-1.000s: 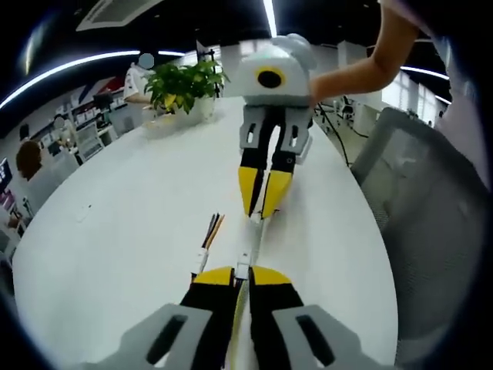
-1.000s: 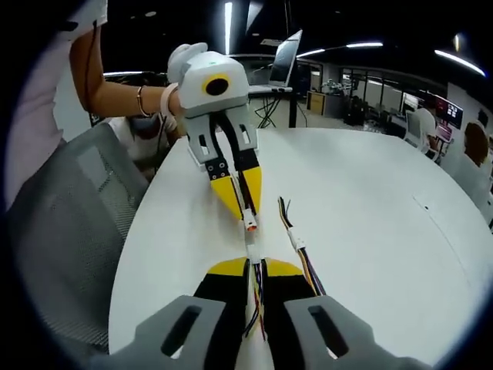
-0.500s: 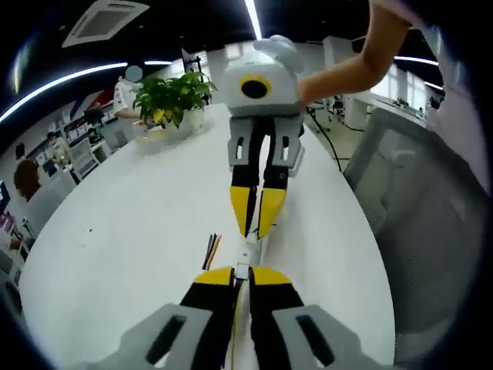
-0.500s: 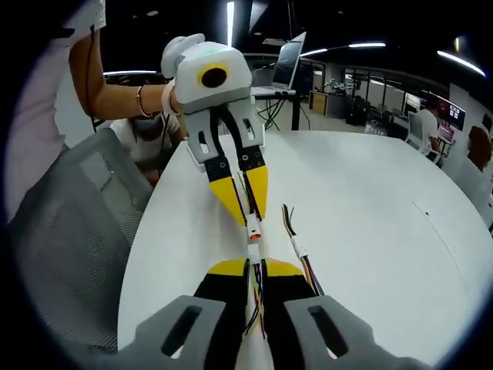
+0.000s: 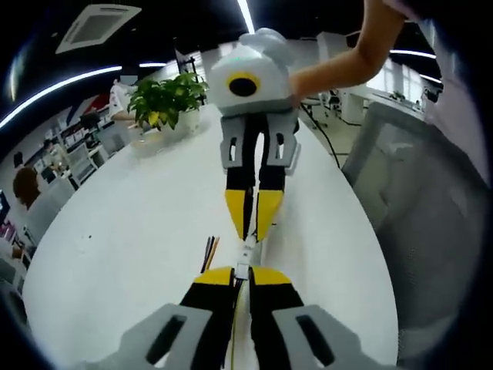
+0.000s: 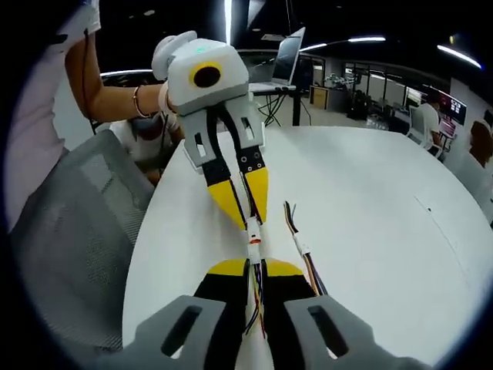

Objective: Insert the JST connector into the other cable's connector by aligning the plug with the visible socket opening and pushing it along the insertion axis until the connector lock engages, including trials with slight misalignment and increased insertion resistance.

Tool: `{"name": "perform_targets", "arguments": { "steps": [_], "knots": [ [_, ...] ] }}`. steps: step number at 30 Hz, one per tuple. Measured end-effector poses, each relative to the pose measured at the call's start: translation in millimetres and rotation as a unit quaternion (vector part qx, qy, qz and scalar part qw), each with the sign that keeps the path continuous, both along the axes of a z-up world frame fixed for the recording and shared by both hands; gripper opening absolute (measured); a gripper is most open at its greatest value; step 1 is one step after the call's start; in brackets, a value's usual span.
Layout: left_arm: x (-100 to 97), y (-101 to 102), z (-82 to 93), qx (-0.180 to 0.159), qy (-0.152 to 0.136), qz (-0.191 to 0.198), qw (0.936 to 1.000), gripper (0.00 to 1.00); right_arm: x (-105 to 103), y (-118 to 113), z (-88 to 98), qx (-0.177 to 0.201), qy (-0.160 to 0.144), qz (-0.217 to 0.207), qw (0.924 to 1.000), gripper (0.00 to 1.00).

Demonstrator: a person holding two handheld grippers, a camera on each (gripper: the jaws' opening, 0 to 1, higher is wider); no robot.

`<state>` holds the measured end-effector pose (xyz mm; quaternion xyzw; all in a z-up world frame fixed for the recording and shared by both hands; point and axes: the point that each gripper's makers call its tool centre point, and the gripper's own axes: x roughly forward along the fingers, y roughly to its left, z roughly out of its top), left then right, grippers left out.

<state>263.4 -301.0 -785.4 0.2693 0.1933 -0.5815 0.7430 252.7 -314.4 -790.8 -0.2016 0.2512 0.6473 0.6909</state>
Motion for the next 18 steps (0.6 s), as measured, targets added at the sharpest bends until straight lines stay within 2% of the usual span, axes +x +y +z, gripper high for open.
{"name": "perform_targets", "arguments": {
  "steps": [18],
  "knots": [
    [-0.1, -4.0, -2.0, 0.004, 0.004, -0.01, 0.9999, 0.0, 4.1, -0.1, -6.7, -0.006, 0.015, -0.004, 0.9999, 0.03]
  ]
}}
